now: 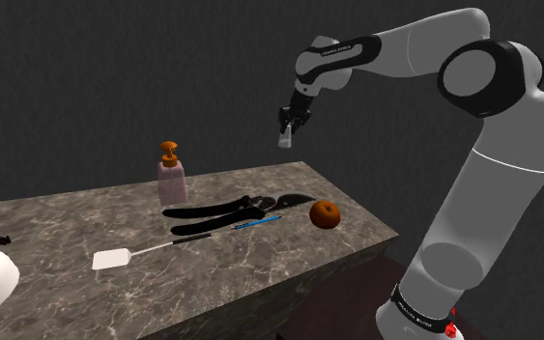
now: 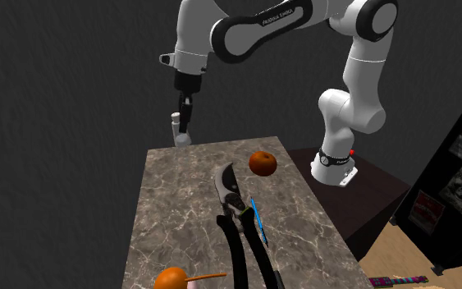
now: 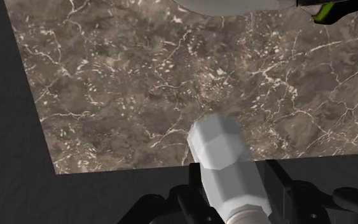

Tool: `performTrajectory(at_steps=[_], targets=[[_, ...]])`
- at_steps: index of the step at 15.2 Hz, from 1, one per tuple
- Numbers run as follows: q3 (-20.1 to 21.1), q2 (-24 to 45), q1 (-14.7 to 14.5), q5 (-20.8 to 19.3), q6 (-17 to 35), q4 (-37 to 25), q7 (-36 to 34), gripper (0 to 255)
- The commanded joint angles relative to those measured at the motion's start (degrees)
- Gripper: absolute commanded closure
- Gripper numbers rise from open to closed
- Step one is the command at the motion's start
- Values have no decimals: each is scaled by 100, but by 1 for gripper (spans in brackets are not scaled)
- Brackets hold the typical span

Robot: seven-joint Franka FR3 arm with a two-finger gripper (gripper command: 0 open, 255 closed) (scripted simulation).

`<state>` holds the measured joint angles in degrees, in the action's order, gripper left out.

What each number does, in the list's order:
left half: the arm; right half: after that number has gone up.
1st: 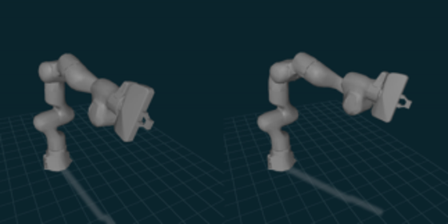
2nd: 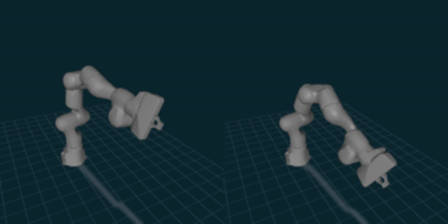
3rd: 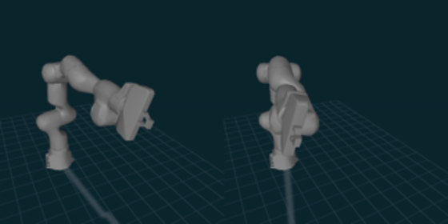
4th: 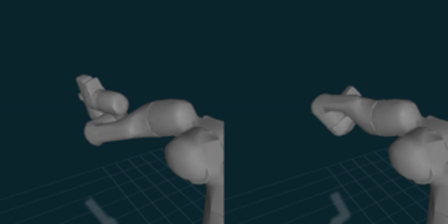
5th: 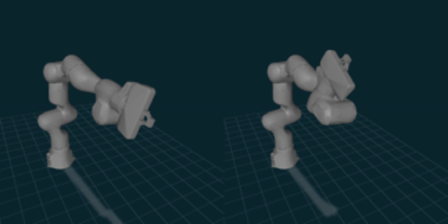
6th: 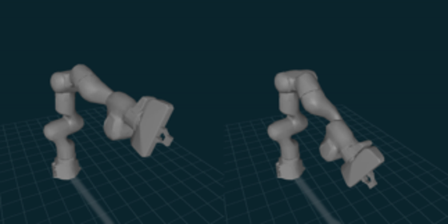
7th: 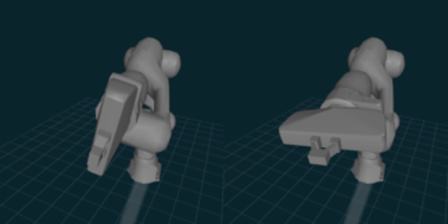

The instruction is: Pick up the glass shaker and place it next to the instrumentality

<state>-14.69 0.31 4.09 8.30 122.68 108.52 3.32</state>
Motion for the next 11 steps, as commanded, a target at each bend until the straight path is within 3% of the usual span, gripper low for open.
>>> performTrajectory(at_steps=[1, 11], targets=[[116, -246, -120, -132, 91, 298, -284, 255], [923, -1222, -628, -609, 345, 1406, -1809, 255]])
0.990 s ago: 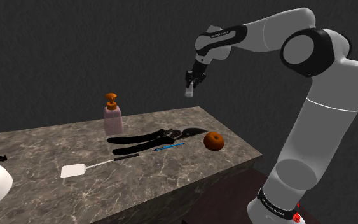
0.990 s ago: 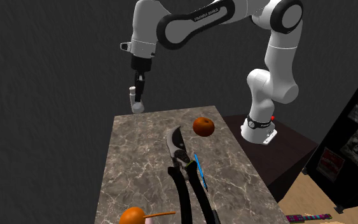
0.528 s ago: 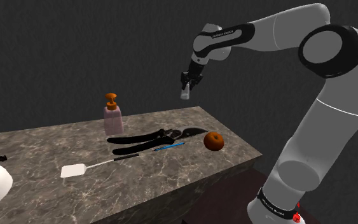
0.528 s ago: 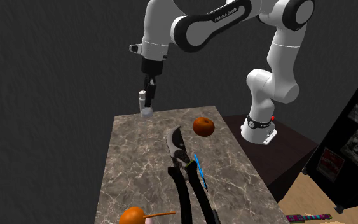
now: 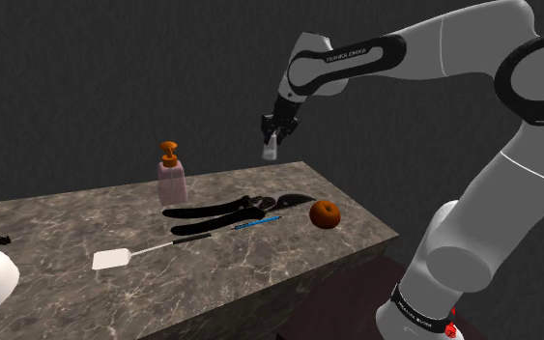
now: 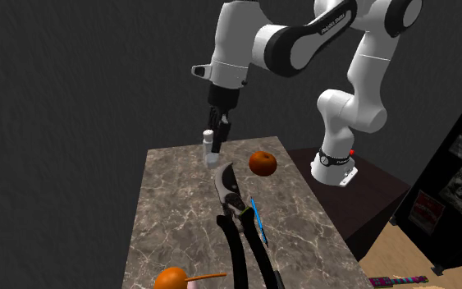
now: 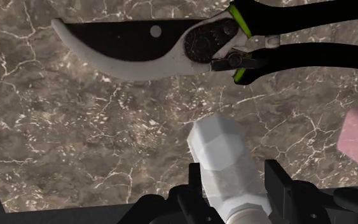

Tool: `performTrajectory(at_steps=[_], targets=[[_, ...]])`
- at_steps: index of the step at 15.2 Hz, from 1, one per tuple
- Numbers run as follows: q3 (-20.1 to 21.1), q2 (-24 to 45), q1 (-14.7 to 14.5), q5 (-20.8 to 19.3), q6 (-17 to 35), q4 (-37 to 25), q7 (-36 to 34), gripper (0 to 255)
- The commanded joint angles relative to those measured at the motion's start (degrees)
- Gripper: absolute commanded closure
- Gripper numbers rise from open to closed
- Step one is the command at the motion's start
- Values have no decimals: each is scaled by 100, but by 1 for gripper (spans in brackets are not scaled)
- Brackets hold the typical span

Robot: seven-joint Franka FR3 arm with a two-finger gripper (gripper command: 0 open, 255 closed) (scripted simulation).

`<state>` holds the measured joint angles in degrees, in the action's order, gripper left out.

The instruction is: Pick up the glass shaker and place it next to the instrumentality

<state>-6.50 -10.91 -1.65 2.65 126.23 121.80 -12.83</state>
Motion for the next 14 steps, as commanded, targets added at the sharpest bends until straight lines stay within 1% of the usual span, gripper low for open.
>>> performTrajectory(at_steps=[1, 8, 14], targets=[[195, -168, -102, -73, 0, 152, -347, 255], [867, -493, -430, -212, 25, 483, -1416, 255], [1471, -547, -710, -293, -8, 509, -2338, 255]])
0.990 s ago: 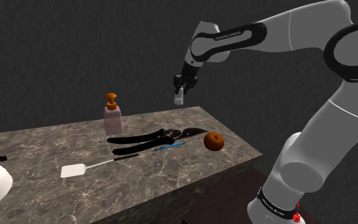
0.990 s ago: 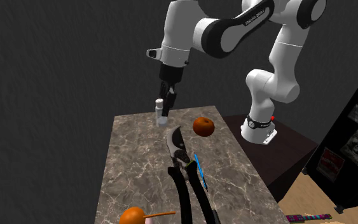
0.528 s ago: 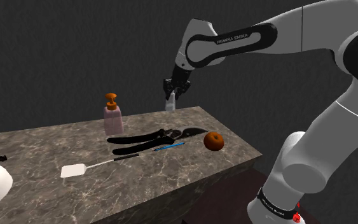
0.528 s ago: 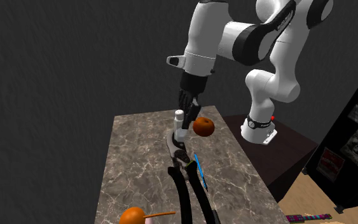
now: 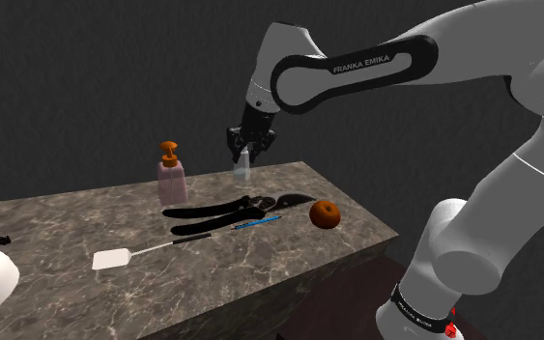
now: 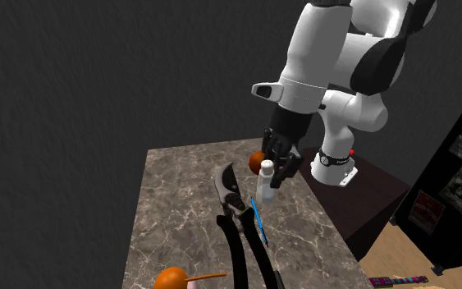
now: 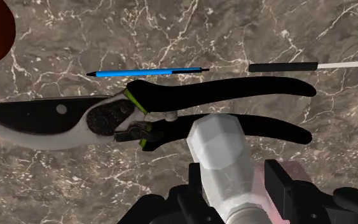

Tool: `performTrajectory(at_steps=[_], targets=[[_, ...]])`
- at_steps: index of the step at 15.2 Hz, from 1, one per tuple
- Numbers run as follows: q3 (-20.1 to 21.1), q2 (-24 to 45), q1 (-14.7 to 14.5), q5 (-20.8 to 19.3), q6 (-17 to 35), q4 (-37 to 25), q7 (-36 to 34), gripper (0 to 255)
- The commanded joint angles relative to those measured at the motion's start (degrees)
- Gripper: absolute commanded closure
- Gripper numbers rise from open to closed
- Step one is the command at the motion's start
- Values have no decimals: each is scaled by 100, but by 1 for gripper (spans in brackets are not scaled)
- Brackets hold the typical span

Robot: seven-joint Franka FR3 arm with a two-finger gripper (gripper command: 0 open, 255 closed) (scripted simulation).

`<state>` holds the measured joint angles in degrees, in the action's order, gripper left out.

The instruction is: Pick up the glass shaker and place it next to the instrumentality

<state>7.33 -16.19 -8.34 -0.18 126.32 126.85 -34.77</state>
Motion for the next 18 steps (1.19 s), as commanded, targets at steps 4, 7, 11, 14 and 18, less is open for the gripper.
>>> performTrajectory(at_steps=[4, 7, 11, 14, 18], targets=[[496, 64, -221, -83, -64, -110, -768, 255], [803, 191, -349, -163, -113, -265, -1244, 255], [1208, 445, -513, -320, -204, -564, -1892, 255], [1327, 565, -560, -398, -84, -542, -2104, 255], [1347, 640, -555, -450, 220, -306, -2167, 255]])
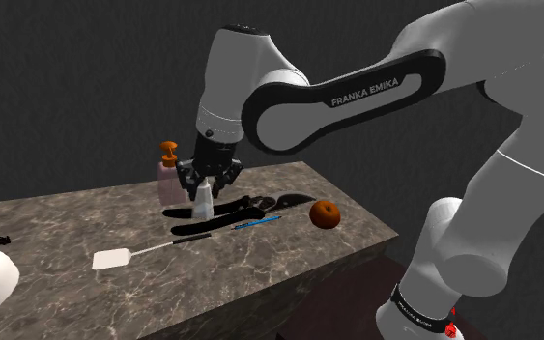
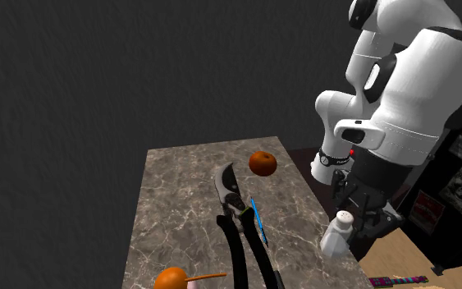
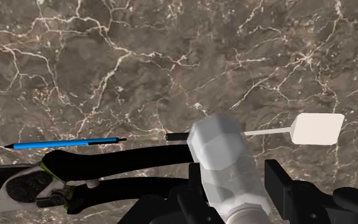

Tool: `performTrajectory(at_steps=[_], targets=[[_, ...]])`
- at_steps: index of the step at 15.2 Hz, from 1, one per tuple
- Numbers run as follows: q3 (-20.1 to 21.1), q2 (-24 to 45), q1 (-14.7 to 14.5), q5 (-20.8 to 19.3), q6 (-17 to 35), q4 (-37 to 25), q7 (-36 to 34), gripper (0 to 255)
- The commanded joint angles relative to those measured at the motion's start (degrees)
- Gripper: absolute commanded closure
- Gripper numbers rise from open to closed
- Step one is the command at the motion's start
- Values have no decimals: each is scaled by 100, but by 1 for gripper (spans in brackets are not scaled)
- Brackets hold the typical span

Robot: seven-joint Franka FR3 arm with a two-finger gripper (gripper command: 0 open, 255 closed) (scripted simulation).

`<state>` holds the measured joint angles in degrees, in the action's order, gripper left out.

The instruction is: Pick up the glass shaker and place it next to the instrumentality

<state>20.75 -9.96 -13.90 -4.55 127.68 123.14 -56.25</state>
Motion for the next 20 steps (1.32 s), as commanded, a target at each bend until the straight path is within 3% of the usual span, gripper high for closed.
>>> performTrajectory(at_steps=[1, 20], targets=[[10, 40, 3, -28, 159, 121, -36, 255], [106, 721, 74, -586, 1591, 949, -560, 255]])
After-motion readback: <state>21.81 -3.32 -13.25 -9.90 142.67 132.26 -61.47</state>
